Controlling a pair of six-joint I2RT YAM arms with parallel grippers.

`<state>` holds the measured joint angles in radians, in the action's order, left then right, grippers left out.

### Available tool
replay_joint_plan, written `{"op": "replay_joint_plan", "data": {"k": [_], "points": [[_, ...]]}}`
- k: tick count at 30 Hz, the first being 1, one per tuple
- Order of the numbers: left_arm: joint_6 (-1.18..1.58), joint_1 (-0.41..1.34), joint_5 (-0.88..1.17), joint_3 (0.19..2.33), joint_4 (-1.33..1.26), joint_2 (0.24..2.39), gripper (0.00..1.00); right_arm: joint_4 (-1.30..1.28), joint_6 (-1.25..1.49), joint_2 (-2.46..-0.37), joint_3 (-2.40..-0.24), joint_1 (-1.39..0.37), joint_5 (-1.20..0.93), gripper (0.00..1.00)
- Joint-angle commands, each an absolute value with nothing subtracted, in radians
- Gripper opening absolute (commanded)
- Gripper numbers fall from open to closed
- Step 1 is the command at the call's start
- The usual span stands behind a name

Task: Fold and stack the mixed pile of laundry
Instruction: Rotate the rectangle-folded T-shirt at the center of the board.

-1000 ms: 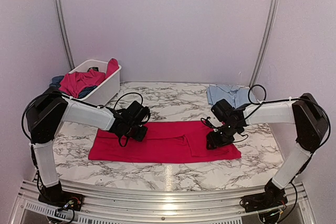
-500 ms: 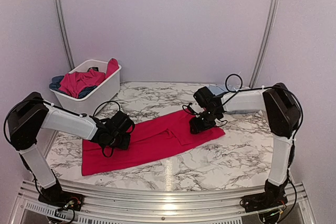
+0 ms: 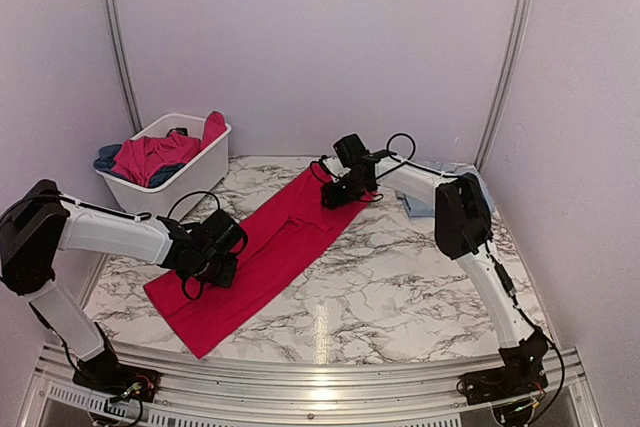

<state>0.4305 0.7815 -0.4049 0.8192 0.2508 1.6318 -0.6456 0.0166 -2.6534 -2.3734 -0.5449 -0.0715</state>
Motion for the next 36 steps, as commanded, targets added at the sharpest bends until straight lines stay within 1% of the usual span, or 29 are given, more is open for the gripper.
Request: {"op": "replay_joint_plan", "data": {"k": [1, 4, 8, 11, 14, 20, 26, 29, 32, 36], "points": [[0.399, 0.778, -0.422, 0.885, 0.359, 1.558, 0.44, -0.702, 0.019, -2.518, -2.223, -0.502, -0.035, 0.56], [0.398, 0.778, -0.431, 0.903, 0.402, 1.528, 0.45, -0.616, 0.036, -2.339, -2.027, -0.520, -0.042, 0.57], [0.408, 0.778, -0.435, 0.902, 0.478, 1.516, 0.45, -0.559, 0.048, -2.196, -1.885, -0.560, -0.061, 0.58], [0.420, 0.796, -0.437, 0.877, 0.506, 1.499, 0.44, -0.576, 0.058, -2.183, -1.853, -0.601, -0.073, 0.57], [0.433, 0.828, -0.432, 0.864, 0.550, 1.489, 0.43, -0.569, 0.083, -2.185, -1.807, -0.628, -0.100, 0.55], [0.467, 0.909, -0.399, 0.836, 0.593, 1.518, 0.38, -0.509, 0.117, -2.203, -1.676, -0.638, -0.136, 0.51], [0.429, 0.963, -0.355, 0.820, 0.569, 1.601, 0.33, -0.503, 0.112, -2.321, -1.738, -0.603, -0.125, 0.50], [0.414, 1.011, -0.337, 0.836, 0.560, 1.653, 0.33, -0.517, 0.108, -2.389, -1.815, -0.569, -0.133, 0.50], [0.403, 1.071, -0.312, 0.886, 0.558, 1.704, 0.31, -0.524, 0.100, -2.445, -1.910, -0.527, -0.131, 0.50], [0.394, 1.153, -0.272, 1.022, 0.556, 1.807, 0.31, -0.541, 0.068, -2.513, -2.042, -0.491, -0.135, 0.50]]}}
